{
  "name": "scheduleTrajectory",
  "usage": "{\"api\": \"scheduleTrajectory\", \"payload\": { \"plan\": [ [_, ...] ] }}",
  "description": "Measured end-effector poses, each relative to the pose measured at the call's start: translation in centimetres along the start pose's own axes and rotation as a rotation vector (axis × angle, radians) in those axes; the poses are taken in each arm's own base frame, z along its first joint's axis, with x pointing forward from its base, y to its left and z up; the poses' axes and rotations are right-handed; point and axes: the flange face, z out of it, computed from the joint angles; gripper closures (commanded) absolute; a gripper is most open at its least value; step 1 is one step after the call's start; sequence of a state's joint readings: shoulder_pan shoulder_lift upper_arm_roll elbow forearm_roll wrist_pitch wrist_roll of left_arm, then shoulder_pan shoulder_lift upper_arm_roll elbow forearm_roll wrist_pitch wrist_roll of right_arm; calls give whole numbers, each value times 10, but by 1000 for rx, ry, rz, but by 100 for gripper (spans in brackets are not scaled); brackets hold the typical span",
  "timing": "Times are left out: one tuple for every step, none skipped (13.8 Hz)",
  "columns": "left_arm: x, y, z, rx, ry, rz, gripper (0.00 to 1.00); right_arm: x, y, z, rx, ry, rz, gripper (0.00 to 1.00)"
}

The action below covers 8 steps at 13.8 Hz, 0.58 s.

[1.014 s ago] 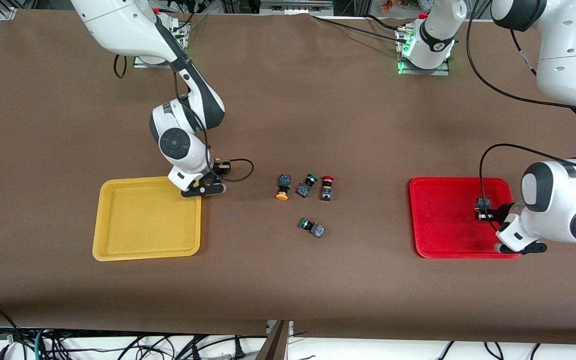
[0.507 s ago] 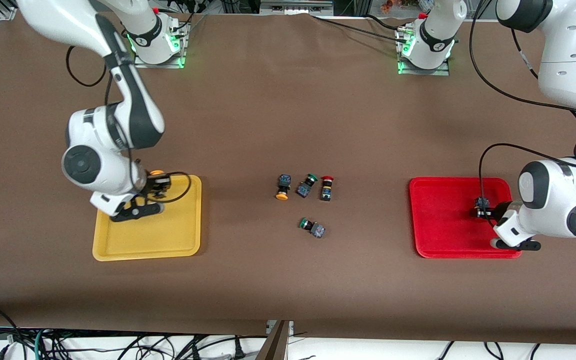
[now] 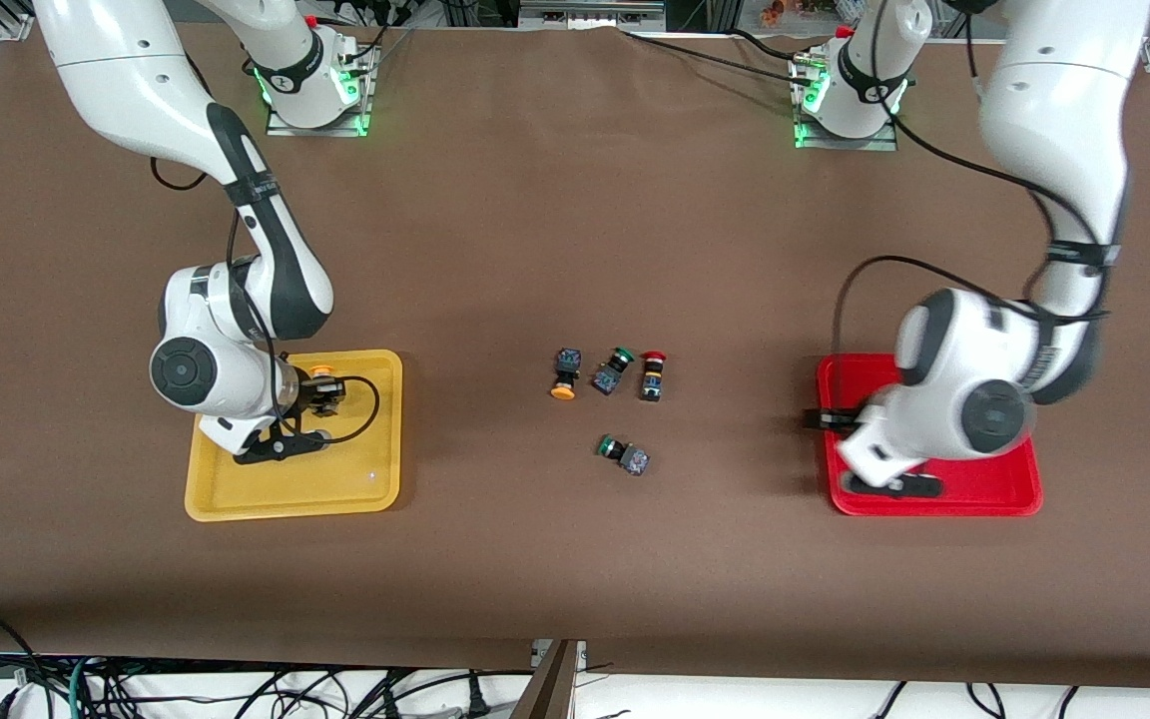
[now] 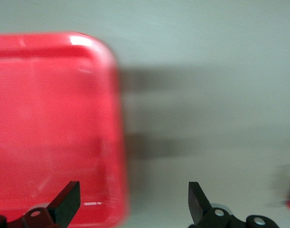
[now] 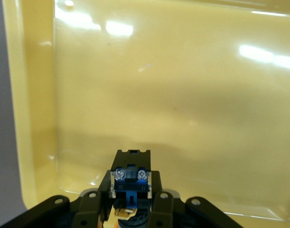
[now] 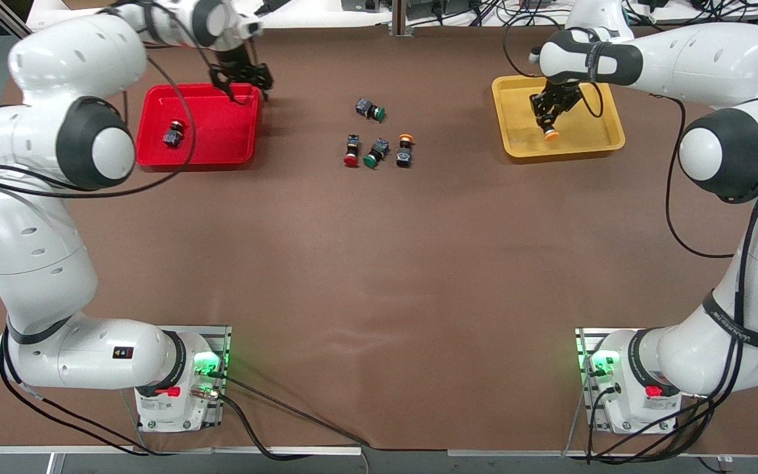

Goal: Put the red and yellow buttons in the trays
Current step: 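Reach the red button with the left gripper while the right gripper reaches orange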

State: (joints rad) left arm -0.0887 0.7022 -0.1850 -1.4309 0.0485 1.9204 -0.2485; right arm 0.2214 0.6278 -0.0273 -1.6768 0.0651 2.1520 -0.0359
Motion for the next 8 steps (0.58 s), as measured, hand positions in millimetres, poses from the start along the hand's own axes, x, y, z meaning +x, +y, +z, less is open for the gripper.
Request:
{"api": "scheduleTrajectory", "payload": {
  "plan": [
    [-7,34,9,8,-8,-13,0,0,-3,-1,9,1,4,0],
    [-14,64,19,8,-9,-23,0,0,-5,-1,23,3,12,0],
    [-17,87,30,-2,-2,-31,0,1,-7,-3,42,6,26,0],
    [-20,106,39,-23,5,-39,0,2,-9,-7,61,13,50,0],
    [-22,121,47,-46,12,-47,0,3,-14,-13,73,21,83,0],
    [-24,134,54,-57,22,-53,0,4,-26,-20,84,29,118,0],
    [-28,148,60,-59,28,-53,0,5,-42,-28,92,40,156,0],
    [-34,163,64,-60,34,-54,0,6,-62,-37,100,52,191,0]
  ]
}}
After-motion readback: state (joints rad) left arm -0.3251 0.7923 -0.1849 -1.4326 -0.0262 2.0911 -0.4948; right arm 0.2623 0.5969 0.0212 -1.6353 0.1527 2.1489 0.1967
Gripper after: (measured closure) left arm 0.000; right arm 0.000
